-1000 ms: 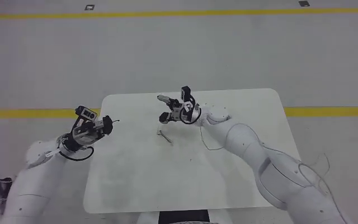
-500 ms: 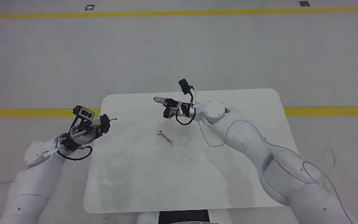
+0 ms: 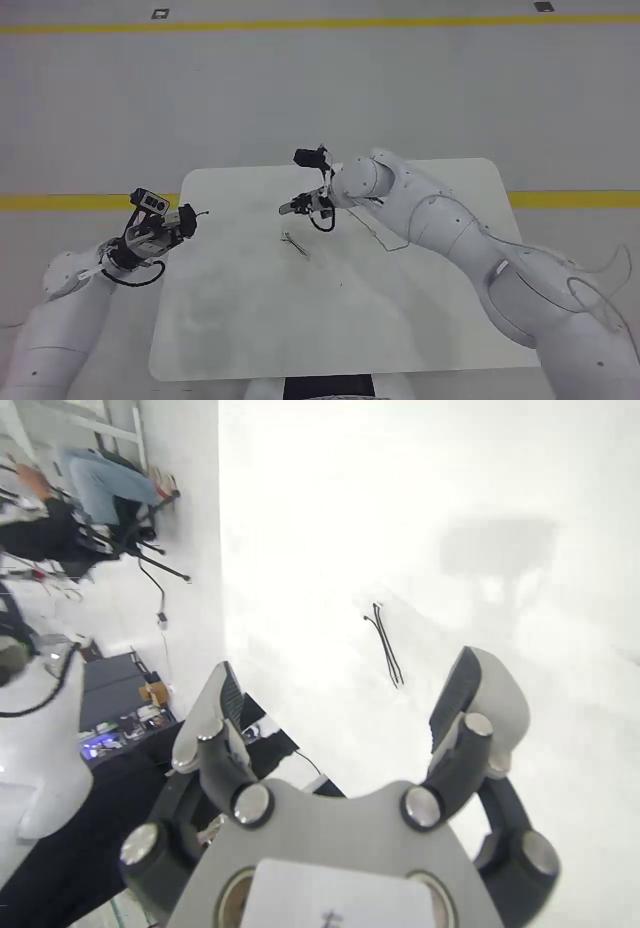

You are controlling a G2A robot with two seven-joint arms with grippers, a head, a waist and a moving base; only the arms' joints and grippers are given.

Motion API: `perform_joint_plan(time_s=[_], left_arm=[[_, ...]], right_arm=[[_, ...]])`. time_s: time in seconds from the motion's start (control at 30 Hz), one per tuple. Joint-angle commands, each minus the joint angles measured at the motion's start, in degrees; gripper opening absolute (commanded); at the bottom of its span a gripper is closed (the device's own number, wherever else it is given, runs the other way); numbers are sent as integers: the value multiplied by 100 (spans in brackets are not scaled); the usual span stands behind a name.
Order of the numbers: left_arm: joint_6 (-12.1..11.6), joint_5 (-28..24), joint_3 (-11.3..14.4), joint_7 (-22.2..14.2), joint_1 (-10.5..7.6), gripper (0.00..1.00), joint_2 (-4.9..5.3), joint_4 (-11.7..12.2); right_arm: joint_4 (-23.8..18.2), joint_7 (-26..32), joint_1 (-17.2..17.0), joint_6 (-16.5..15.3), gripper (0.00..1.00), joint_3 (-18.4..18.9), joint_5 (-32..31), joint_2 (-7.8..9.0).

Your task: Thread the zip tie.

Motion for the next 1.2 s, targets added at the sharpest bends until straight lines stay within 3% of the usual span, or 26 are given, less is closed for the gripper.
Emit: perform_joint_plan(time_s=[0.0,0.13,0.23,0.47,0.57,0.83,0.97,1.17], left_arm=[[0,0,0,0,0,0,0,0],[0,0,0,0,0,0,0,0],[0,0,0,0,0,0,0,0],[0,0,0,0,0,0,0,0],[0,0,0,0,0,0,0,0],[0,0,0,0,0,0,0,0],[0,0,0,0,0,0,0,0],[0,0,0,0,0,0,0,0]], right_arm=[[12,-51,-3,-13,100,6,85,-2],[12,-51,-3,-13,100,6,85,-2],[-369,-275,29,18,100,-232,-883,-4],[-766,199,30,303,100,-488,-1930,-76],[-771,523,23,63,100,-524,-2036,-154],[-754,552,22,43,100,-525,-2046,-162],[-827,606,-59,-272,100,-522,-2165,-204],[-578,637,-85,-703,100,-490,-2268,-450]])
